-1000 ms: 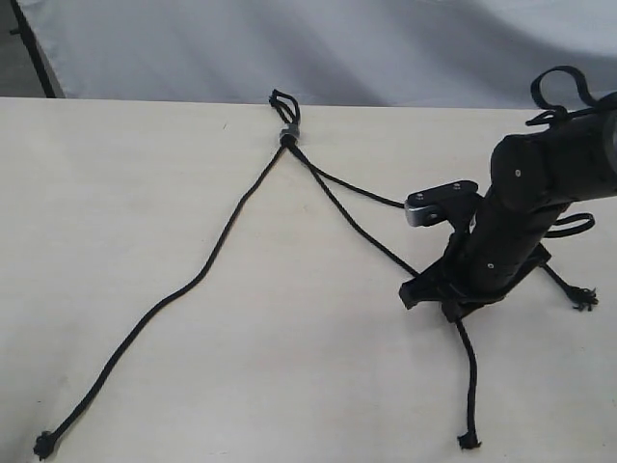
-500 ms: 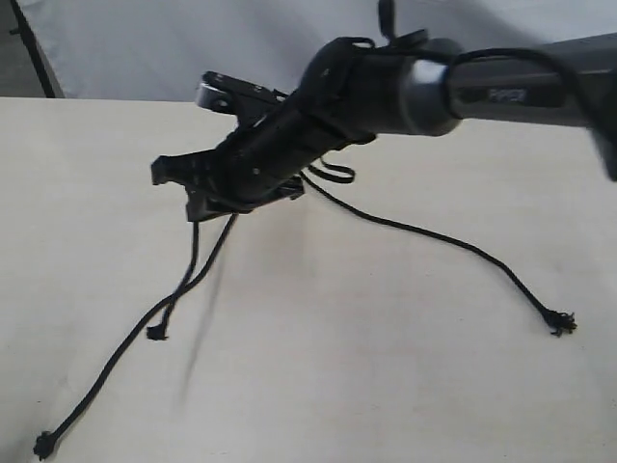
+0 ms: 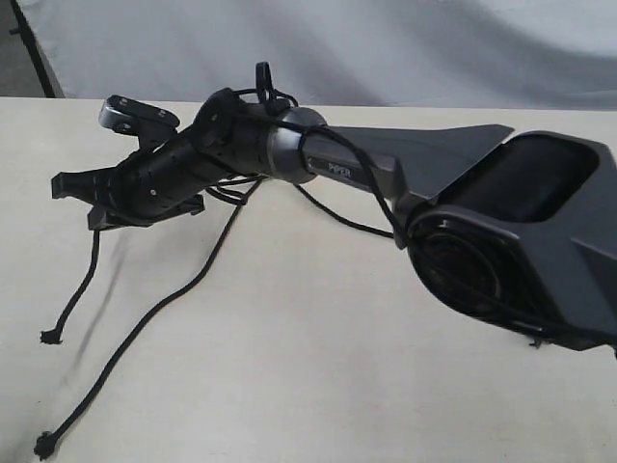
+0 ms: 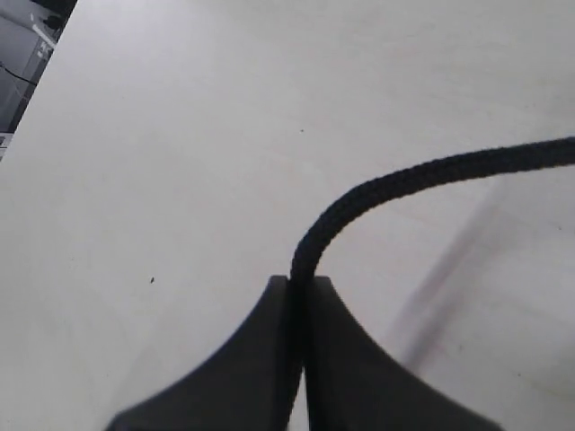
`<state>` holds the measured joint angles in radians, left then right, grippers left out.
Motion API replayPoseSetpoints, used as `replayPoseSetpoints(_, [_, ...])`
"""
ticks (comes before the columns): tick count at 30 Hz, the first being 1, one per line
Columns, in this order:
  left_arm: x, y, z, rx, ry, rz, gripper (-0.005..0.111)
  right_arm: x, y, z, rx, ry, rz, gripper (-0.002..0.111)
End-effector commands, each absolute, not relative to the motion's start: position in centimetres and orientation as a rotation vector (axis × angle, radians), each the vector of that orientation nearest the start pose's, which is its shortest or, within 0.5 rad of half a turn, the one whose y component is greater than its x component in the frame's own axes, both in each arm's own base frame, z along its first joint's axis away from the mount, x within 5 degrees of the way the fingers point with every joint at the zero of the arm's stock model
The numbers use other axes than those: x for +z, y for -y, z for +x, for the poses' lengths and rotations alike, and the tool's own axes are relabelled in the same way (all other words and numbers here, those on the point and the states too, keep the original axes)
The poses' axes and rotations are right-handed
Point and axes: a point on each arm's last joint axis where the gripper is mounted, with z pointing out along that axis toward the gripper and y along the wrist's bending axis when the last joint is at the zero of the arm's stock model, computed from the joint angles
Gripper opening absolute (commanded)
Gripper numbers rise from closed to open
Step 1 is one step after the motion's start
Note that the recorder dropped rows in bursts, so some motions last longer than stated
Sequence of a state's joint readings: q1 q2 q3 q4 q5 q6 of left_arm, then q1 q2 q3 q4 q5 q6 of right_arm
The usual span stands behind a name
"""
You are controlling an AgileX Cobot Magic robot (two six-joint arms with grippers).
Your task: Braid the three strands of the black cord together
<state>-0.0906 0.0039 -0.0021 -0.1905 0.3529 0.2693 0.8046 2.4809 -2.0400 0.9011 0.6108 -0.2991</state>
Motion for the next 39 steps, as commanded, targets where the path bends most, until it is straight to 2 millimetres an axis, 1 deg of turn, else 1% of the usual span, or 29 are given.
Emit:
replayPoseSetpoints(1, [18.3,1.0,5.3,-0.055,-1.808,0.208,0.001,13.5,-43.1,34.9,1.151,-2.473,-0.634,0.001])
replayPoseSetpoints(3, [18.3,1.0,5.3,-0.055,-1.808,0.208,0.001,13.1,-43.2,34.7,1.149,-2.48,-0.638,0.003])
replayPoseSetpoints(5, [18.3,1.0,5.3,-0.055,-1.808,0.208,0.001,13.1,-43.2,34.7,1.151,-2.484,-0.627,0.013])
replayPoseSetpoints(7, [18.3,1.0,5.3,-0.055,-1.808,0.208,0.001,13.1,-43.3,34.7,1.152,-2.487,-0.615,0.031])
replayPoseSetpoints(10, [18.3,1.0,5.3,-0.055,-1.808,0.208,0.001,13.1,-43.5,34.4,1.156,-2.486,-0.623,0.063])
replayPoseSetpoints(12, [18.3,1.0,5.3,-0.055,-1.808,0.208,0.001,13.2,-43.5,34.3,1.155,-2.48,-0.648,0.079])
replayPoseSetpoints(13, [18.3,1.0,5.3,-0.055,-1.808,0.208,0.001,13.4,-43.5,34.2,1.15,-2.464,-0.691,0.085])
replayPoseSetpoints(14, [18.3,1.0,5.3,-0.055,-1.808,0.208,0.001,14.0,-43.3,34.3,1.142,-2.433,-0.742,0.089])
replayPoseSetpoints(16, [18.3,1.0,5.3,-0.055,-1.808,0.208,0.001,15.4,-42.7,34.7,1.131,-2.381,-0.818,0.091])
replayPoseSetpoints(18, [18.3,1.0,5.3,-0.055,-1.808,0.208,0.001,17.3,-41.8,35.3,1.142,-2.354,-0.826,0.091])
replayPoseSetpoints(21, [18.3,1.0,5.3,-0.055,-1.808,0.208,0.001,20.9,-39.6,36.3,1.143,-2.307,-0.856,0.091])
replayPoseSetpoints(23, [18.3,1.0,5.3,-0.055,-1.808,0.208,0.001,22.9,-37.7,36.9,1.122,-2.304,-0.898,0.091])
replayPoseSetpoints(25, [18.3,1.0,5.3,-0.055,-1.808,0.208,0.001,24.2,-36.2,36.9,1.103,-2.34,-0.962,0.091])
replayPoseSetpoints(26, [18.3,1.0,5.3,-0.055,-1.808,0.208,0.001,24.4,-35.8,36.6,1.084,-2.374,-0.996,0.091])
replayPoseSetpoints(27, [18.3,1.0,5.3,-0.055,-1.808,0.208,0.001,24.5,-35.5,36.4,1.048,-2.405,-1.021,0.091])
replayPoseSetpoints(29, [18.3,1.0,5.3,-0.055,-1.808,0.208,0.001,23.9,-35.4,35.6,0.912,-2.499,-1.076,0.091])
replayPoseSetpoints(30, [18.3,1.0,5.3,-0.055,-1.808,0.208,0.001,23.5,-35.6,35.1,0.814,-2.534,-1.099,0.091])
replayPoseSetpoints(31, [18.3,1.0,5.3,-0.055,-1.808,0.208,0.001,22.9,-35.7,34.9,0.68,-2.563,-1.113,0.091])
replayPoseSetpoints(34, [18.3,1.0,5.3,-0.055,-1.808,0.208,0.001,21.5,-37.0,33.6,0.466,-2.615,-1.102,0.091])
replayPoseSetpoints(36, [18.3,1.0,5.3,-0.055,-1.808,0.208,0.001,20.4,-38.1,32.6,0.417,-2.642,-1.098,0.091])
replayPoseSetpoints(39, [18.3,1.0,5.3,-0.055,-1.808,0.208,0.001,18.6,-39.6,31.3,0.411,-2.688,-1.078,0.091])
